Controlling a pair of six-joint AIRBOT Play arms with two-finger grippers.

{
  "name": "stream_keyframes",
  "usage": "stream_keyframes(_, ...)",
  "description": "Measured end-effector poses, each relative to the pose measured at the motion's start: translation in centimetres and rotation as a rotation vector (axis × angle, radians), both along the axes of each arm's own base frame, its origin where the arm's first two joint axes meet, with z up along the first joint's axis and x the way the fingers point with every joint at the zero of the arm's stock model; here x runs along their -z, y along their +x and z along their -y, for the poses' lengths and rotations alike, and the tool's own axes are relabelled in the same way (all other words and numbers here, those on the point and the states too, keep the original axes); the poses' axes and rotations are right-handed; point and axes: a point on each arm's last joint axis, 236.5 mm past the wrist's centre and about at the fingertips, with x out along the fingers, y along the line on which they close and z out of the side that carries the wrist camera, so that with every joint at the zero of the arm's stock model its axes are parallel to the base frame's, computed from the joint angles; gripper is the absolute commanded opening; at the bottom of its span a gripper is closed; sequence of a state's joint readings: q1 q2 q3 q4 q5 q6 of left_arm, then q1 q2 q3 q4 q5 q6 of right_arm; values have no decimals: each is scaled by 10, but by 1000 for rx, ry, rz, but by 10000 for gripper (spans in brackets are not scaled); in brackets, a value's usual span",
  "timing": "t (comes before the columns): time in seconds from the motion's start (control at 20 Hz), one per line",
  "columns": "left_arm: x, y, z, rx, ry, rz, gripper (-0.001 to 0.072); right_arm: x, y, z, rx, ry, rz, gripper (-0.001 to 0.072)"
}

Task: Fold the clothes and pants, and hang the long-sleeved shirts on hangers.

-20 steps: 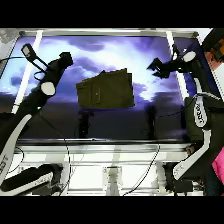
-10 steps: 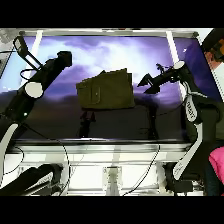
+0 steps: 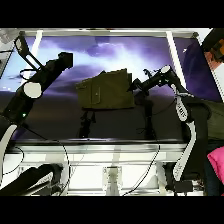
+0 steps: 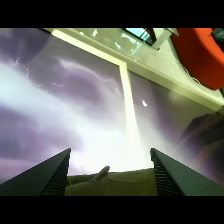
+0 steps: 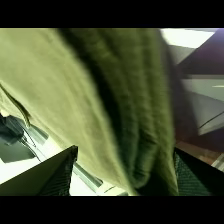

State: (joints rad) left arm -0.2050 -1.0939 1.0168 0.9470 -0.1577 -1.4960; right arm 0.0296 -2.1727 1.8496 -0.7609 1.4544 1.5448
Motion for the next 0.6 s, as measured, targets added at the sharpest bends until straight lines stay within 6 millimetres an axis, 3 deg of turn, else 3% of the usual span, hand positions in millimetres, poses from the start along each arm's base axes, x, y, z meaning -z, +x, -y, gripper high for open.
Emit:
stream_keyframes(0.2, 0, 0, 0, 0, 0, -1, 583, 0, 2, -19, -37, -13, 41, 651)
stream_keyframes(0.25, 0, 0, 0, 1, 0, -2, 583, 0, 6, -24, -40, -21, 65, 479)
stream_keyframes(0.3, 1, 0, 1, 3, 0, -4, 583, 2, 12, -27, -39, -37, 92, 359)
stream_keyframes(0.4, 3, -1, 2, 10, 2, -14, 583, 1, 22, -31, -35, -61, 142, 238)
stream_keyframes(0.45, 4, -2, 2, 12, 2, -16, 583, -2, 28, -35, -25, -55, 165, 107)
stream_keyframes(0.5, 5, -2, 3, 16, 3, -22, 582, -8, 33, -37, -21, -48, 184, 24)
stream_keyframes(0.6, 6, -2, 4, 18, 3, -25, 583, -18, 42, -40, -9, -39, 219, 22)
